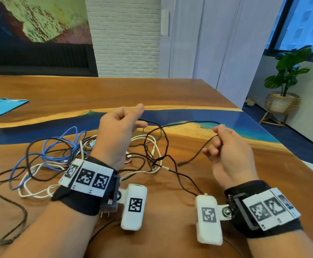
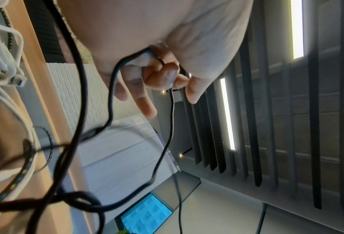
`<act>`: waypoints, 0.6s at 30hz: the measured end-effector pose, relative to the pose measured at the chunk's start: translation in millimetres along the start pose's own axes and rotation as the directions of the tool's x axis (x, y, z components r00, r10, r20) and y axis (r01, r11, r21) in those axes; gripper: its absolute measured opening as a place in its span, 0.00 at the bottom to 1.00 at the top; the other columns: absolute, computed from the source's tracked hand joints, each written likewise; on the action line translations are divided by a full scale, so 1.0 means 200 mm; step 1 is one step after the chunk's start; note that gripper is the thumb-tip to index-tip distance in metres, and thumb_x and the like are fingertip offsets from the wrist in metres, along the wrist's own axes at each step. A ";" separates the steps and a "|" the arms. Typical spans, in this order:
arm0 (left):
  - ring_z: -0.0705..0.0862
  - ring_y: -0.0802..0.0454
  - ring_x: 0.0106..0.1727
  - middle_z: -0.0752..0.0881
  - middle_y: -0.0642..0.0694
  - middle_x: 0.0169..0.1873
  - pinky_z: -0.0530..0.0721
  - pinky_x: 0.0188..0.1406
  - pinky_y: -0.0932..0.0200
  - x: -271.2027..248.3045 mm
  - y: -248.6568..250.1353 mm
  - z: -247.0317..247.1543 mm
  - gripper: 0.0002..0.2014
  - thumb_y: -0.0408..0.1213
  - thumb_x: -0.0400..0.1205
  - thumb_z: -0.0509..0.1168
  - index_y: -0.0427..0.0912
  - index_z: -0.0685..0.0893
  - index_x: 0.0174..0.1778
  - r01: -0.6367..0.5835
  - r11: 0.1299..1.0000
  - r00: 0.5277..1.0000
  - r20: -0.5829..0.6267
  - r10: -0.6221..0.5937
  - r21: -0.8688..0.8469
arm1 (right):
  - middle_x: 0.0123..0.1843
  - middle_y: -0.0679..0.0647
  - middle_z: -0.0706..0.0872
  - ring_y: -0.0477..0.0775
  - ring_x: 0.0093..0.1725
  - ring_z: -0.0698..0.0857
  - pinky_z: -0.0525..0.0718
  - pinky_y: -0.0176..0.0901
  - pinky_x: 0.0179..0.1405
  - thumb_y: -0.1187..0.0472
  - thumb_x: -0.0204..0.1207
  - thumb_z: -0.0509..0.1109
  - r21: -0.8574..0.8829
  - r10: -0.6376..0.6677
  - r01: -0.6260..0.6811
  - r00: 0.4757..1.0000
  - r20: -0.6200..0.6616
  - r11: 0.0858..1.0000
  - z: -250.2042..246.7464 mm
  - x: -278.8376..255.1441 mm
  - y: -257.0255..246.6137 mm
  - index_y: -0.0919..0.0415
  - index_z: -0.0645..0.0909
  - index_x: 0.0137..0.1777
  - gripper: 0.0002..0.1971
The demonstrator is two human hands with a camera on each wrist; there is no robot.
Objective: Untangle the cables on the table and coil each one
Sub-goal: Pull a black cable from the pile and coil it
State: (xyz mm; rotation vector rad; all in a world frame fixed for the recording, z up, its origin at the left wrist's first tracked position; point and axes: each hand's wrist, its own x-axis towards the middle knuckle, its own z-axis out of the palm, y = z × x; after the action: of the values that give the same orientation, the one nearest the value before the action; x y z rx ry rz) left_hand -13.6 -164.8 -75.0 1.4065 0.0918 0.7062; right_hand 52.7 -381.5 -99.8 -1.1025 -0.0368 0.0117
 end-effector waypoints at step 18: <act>0.83 0.47 0.42 0.68 0.46 0.28 0.77 0.73 0.31 0.01 0.05 -0.04 0.19 0.19 0.75 0.64 0.44 0.63 0.31 -0.093 0.905 0.986 0.089 0.142 -0.415 | 0.41 0.55 0.88 0.50 0.30 0.82 0.93 0.53 0.44 0.64 0.89 0.61 -0.156 0.039 -0.032 0.998 0.045 0.987 -0.08 0.04 -0.07 0.51 0.79 0.76 0.18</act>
State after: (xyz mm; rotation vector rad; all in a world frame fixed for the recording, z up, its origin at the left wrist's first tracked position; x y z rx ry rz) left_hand -20.2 -156.6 -67.7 1.0497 -0.2270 0.6934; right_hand 60.5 -401.5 -94.7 -1.2588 -0.0622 0.0683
